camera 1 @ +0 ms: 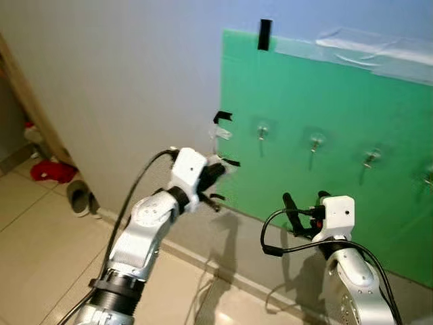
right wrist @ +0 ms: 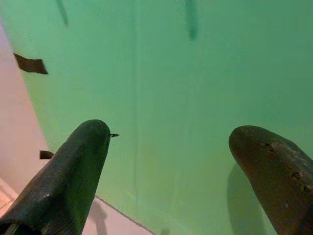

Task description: Hang keys on a hook

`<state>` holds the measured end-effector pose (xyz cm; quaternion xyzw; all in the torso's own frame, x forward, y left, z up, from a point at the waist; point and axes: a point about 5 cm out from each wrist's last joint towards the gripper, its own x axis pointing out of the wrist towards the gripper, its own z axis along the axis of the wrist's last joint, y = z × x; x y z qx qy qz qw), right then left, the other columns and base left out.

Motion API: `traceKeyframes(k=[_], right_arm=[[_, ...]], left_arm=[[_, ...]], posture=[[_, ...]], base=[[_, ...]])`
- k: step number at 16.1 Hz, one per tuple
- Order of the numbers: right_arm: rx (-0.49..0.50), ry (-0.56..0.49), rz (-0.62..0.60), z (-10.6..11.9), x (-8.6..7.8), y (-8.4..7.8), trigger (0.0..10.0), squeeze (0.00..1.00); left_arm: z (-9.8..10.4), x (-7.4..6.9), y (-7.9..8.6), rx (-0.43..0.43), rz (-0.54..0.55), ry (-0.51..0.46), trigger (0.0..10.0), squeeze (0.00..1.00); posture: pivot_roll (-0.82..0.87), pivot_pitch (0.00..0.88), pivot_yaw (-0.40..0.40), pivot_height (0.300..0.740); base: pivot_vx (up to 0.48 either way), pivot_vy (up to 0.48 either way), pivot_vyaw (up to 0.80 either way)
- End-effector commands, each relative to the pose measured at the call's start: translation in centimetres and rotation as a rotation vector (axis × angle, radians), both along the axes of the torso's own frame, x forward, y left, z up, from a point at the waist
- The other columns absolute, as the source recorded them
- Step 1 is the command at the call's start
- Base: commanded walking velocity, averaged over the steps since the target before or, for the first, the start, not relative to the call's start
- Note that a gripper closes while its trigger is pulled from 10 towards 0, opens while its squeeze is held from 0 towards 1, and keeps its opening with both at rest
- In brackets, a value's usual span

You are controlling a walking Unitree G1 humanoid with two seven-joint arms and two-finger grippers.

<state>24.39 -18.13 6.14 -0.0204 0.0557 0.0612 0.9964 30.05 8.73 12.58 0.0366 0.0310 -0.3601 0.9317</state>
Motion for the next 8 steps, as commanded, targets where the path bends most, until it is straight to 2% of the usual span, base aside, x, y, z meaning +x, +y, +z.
traceKeyframes(k=[1,3,4,6,8], right_arm=[[0.010,-0.007,-0.012,0.4,0.1,-0.1,10.0,0.00],[0.009,-0.084,0.081,2.4,0.6,1.3,10.0,0.00],[-0.011,-0.109,0.139,3.0,0.5,1.9,10.0,0.00],[-0.071,-0.155,0.230,3.7,0.2,2.9,10.0,0.00],[-0.049,-0.142,0.201,3.4,0.0,2.9,10.0,0.00]], left_arm=[[1.2,0.5,-1.1,0.017,-0.083,-0.040,10.0,0.00],[2.3,2.6,-1.6,0.070,-0.194,-0.030,10.0,0.00],[2.8,2.9,-1.8,0.067,-0.248,-0.010,10.0,0.00],[3.6,2.3,-1.9,0.040,-0.407,0.083,10.0,0.00],[4.6,0.8,-1.1,-0.096,-0.570,0.241,10.0,0.00]], posture=[[-0.10,0.000,0.047,0.740],[-0.11,0.000,0.045,0.740],[-0.12,0.000,0.048,0.740],[-0.15,0.000,0.068,0.740],[-0.15,0.000,0.090,0.740]], base=[[0.000,0.000,0.00],[0.000,0.000,0.00],[0.000,0.000,0.00],[0.000,0.000,0.00],[0.000,0.000,0.00]])
